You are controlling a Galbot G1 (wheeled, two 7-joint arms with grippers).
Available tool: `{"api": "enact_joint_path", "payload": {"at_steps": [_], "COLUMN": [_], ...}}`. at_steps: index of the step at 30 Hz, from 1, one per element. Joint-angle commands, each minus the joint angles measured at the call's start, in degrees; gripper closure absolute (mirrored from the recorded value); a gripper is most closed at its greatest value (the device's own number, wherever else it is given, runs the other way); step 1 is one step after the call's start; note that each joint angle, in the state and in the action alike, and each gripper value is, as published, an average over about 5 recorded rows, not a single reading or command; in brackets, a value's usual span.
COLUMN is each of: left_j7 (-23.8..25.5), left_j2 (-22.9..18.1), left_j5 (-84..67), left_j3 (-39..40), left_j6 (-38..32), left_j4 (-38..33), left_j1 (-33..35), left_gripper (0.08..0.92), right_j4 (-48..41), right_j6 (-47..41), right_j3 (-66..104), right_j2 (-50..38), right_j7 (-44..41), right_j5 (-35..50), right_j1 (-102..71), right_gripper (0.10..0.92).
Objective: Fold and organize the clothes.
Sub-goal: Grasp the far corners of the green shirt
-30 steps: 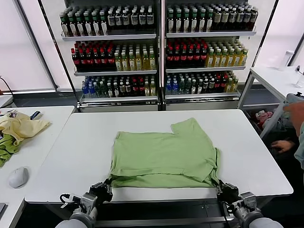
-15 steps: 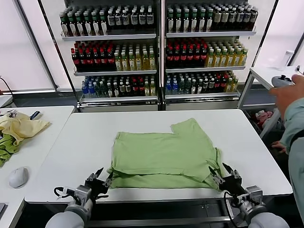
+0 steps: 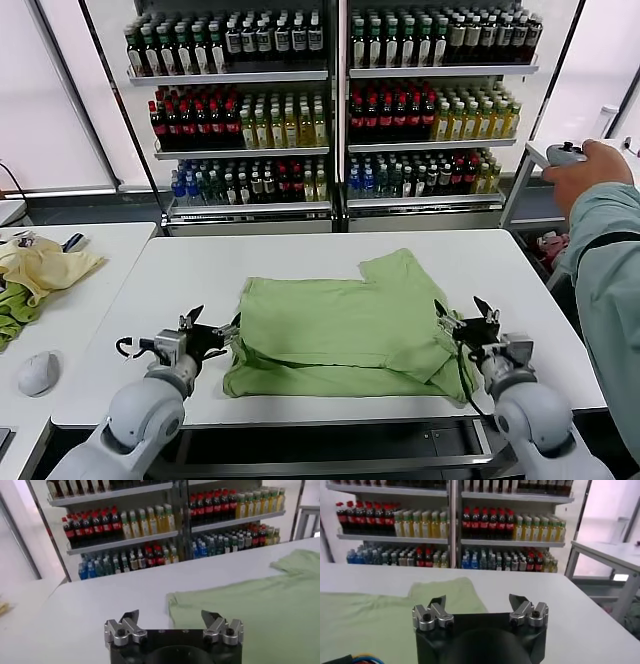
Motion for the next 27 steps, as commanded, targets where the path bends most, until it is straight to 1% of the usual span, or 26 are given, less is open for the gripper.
{"api": "enact_joint_path", "payload": {"at_steps": [1,7,19,27], "left_j7": [-0.19,0.08,0.90,1.24], "left_j2": [-4.91,-8.14,-12.84,-14.04], "left_j5": [-0.29,1.02,0.31,0.39], "left_j3": [8.10,11.06,14.58,15.82], "left_j6": [-0.46,-0.74,-1.39,-0.93], "left_j4": [17.29,23.20,31.77,35.41], "left_j1": [-16.34,-20.36,-26.98,-28.29], "left_gripper": [0.177,0.177,0.177,0.177], "right_j4": [-16.29,-26.32,-42.90,-49.13], "right_j6": [-3.00,-2.74,-1.91,-1.44], "right_j3": [-7.47,-10.20,-11.07,-10.05], "right_j2": [2.63,5.49,11.44,15.09], "right_j7": [1.76,1.14,-0.35,-0.99], "right_j5": [0.78,0.66,-1.95,-4.09], "right_j1": [16.55,24.35,33.74,36.03], "right_gripper": [0.203,0.203,0.203,0.203]}}
